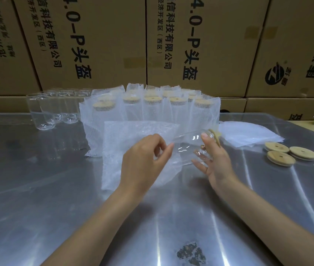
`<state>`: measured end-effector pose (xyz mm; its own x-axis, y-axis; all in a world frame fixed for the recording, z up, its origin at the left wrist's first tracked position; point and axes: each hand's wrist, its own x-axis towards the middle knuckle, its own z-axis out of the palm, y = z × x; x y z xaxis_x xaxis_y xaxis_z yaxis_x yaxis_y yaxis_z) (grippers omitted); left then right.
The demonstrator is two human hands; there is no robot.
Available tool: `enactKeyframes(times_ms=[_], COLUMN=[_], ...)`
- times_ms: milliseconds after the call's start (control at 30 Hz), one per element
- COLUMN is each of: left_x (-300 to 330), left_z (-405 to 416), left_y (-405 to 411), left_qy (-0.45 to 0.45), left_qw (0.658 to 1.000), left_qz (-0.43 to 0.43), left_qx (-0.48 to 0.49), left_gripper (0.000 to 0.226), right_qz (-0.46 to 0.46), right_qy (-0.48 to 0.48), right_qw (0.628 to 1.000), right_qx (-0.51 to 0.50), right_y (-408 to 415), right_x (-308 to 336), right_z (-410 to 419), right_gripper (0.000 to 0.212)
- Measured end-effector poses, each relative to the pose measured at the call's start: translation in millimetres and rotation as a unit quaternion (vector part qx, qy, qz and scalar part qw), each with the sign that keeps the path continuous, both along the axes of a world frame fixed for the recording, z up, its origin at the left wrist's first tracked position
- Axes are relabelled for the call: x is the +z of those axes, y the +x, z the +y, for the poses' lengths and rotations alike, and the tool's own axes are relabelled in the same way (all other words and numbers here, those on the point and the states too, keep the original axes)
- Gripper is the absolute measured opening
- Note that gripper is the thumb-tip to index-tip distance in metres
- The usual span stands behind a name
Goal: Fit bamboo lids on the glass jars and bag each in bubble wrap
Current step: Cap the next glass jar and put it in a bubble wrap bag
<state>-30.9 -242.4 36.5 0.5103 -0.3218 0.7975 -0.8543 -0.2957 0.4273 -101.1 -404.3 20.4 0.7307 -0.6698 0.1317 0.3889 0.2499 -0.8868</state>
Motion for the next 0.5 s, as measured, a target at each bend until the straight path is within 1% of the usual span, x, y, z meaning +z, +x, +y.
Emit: enactKeyframes(times_ms=[100, 233, 300, 400, 433, 500], left_x=[0, -3, -5, -5, -3, 2], left_z=[-3, -9, -13, -16, -15, -11], left_y=[-6, -14, -19, -22, -22, -18], left_qy=[0.009, 0.004, 0.017, 0.044, 0.044, 0.027], left_qw=[0.997, 0.987, 0.979, 0.967, 0.967, 0.971], left_qz=[-0.078, -0.151, -0.190, -0.238, -0.239, -0.232], left_qx=[-0.010, -0.050, -0.076, -0.083, -0.079, -0.055], left_gripper=[0.026, 0.025, 0.026, 0.020, 0.019, 0.018], right_qz=[0.025, 0.049, 0.044, 0.024, 0.023, 0.021], right_qy=[-0.011, -0.011, 0.000, 0.022, 0.031, 0.054], right_qw=[1.000, 0.998, 0.997, 0.994, 0.994, 0.994], right_qx=[0.004, 0.037, 0.069, 0.105, 0.105, 0.089], right_y=[2, 4, 4, 4, 4, 4], right_x=[-3, -6, -8, -9, -8, -7], right_z=[9, 17, 20, 17, 16, 10], right_gripper=[0.075, 0.078, 0.069, 0.038, 0.034, 0.041])
